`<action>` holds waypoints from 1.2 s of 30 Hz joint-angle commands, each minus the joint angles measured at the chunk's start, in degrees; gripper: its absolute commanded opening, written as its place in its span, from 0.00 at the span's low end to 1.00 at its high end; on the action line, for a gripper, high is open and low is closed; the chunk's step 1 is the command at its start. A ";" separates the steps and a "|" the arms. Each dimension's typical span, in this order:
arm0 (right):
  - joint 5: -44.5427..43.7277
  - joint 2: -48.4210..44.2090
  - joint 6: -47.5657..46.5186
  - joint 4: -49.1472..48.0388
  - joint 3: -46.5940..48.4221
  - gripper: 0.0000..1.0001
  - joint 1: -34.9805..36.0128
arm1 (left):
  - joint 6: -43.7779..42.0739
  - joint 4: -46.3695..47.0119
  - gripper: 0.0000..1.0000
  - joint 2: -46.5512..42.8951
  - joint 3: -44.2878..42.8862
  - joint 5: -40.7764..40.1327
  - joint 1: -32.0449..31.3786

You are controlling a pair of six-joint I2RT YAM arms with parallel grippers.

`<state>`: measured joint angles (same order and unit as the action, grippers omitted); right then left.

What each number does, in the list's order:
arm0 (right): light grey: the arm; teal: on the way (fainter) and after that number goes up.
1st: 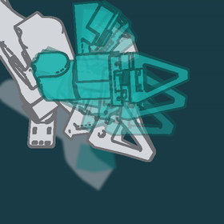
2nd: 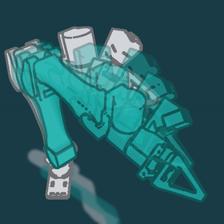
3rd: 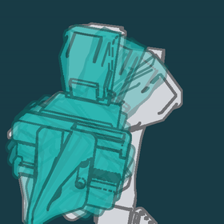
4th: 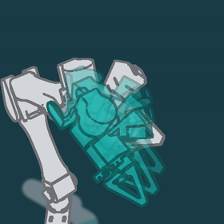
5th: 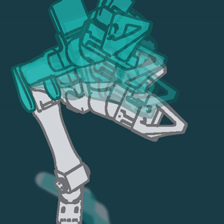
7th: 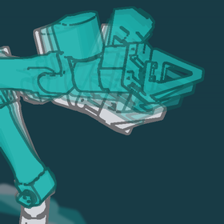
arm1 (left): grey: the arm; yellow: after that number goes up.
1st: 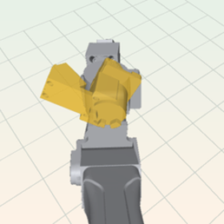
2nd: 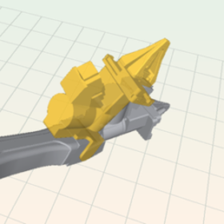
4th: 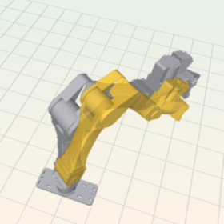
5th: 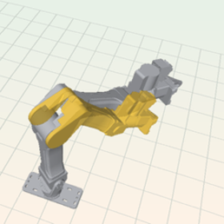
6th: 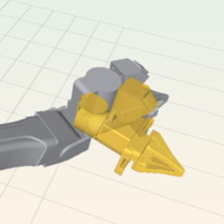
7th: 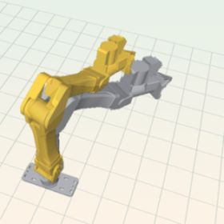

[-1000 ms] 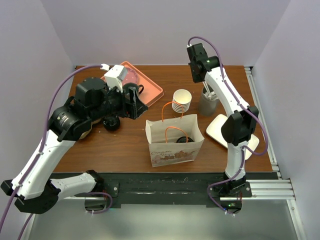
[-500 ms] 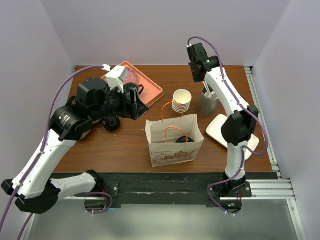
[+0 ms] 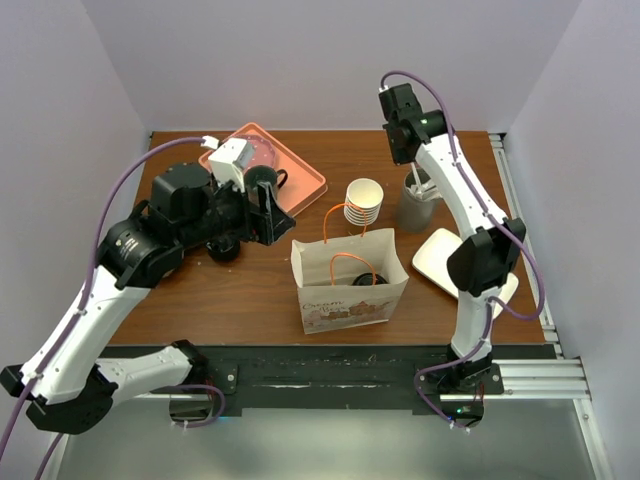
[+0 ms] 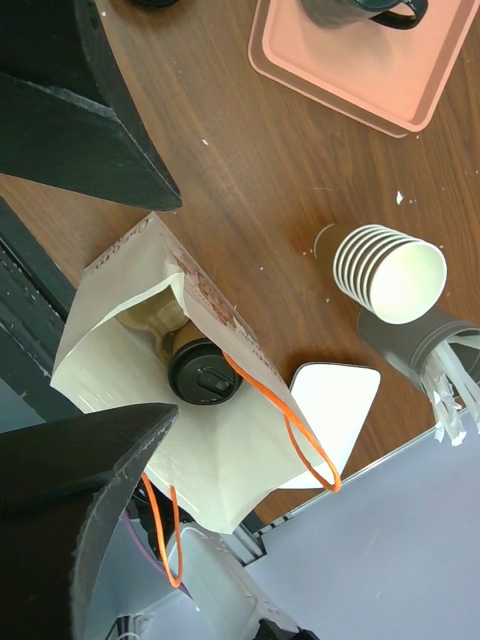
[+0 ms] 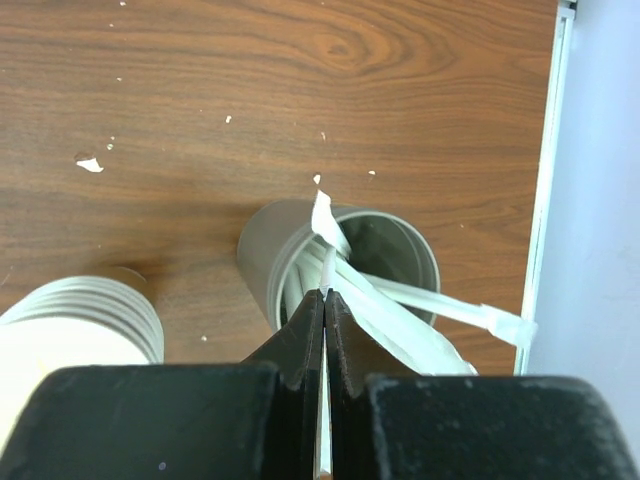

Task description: Pack the takeout coffee

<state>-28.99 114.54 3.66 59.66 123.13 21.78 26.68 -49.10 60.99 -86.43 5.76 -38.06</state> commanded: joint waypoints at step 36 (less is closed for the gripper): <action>7.44 -33.91 0.29 0.49 10.92 0.00 -0.07 | 2.77 -1.52 0.85 -7.38 -1.02 0.74 -0.17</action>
<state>-28.73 91.09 5.06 66.61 136.88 21.76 28.99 -51.20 53.54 -84.44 4.58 -38.06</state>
